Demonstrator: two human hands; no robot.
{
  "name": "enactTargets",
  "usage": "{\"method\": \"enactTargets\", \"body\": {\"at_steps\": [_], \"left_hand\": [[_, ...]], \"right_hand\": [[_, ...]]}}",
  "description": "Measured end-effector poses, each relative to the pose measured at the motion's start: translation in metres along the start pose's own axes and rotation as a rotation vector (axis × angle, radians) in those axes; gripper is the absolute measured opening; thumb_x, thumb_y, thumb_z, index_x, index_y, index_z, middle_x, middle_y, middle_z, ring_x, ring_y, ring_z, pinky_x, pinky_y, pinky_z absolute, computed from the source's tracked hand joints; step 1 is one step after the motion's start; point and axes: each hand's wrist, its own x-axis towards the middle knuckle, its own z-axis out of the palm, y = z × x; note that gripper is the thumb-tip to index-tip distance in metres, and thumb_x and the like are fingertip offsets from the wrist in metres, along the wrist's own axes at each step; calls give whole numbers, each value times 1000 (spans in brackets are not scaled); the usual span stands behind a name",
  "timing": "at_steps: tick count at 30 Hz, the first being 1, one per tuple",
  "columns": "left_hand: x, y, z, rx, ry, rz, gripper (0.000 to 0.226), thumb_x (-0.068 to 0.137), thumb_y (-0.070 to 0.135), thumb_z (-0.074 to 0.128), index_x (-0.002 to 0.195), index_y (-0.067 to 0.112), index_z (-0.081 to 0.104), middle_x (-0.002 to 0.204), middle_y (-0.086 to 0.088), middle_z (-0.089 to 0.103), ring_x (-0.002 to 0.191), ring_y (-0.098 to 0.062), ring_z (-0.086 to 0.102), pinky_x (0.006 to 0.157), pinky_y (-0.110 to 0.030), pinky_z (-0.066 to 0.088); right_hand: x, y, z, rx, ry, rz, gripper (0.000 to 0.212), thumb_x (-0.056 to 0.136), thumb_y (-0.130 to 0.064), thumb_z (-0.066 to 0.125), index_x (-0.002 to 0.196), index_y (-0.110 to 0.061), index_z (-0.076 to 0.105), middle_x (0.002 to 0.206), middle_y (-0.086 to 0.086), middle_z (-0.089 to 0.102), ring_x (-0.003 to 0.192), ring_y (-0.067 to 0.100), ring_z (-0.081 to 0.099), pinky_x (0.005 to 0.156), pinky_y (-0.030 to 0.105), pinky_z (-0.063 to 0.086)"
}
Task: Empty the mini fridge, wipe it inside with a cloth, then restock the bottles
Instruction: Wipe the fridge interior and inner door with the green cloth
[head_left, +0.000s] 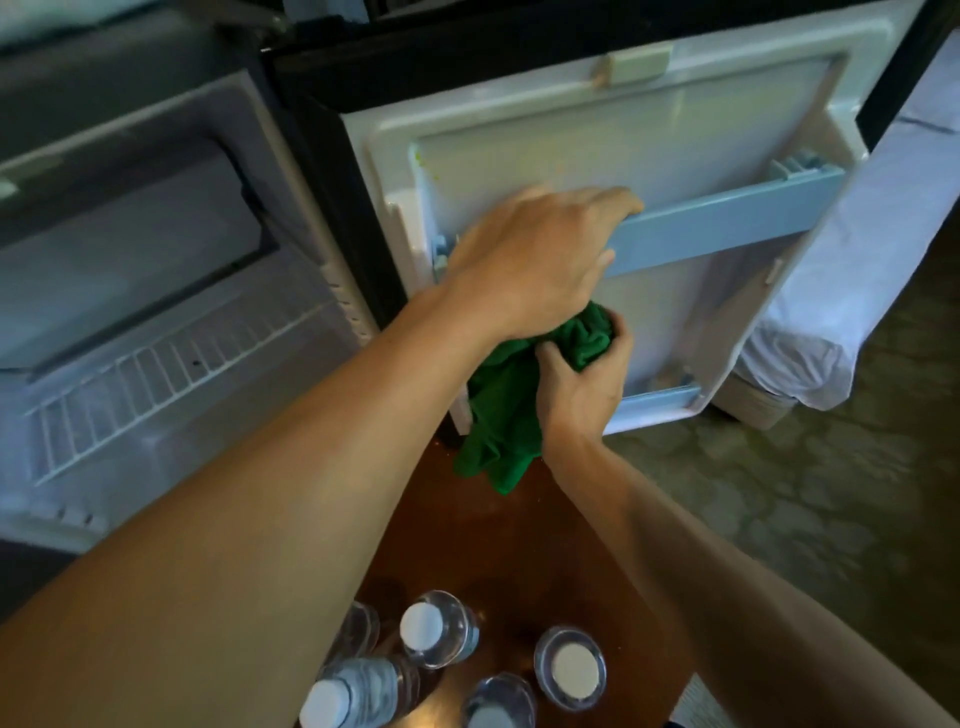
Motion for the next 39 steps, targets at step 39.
{"method": "enactTargets", "body": {"at_steps": [39], "left_hand": [[11, -9, 1, -255, -53, -61, 33, 87, 25, 58, 120, 25, 56, 111, -2, 64, 99, -29, 59, 85, -44, 47]], "right_hand": [[32, -1, 28, 424, -119, 779, 46, 66, -26, 72, 109, -11, 68, 105, 15, 72, 87, 31, 71, 77, 52, 58]]}}
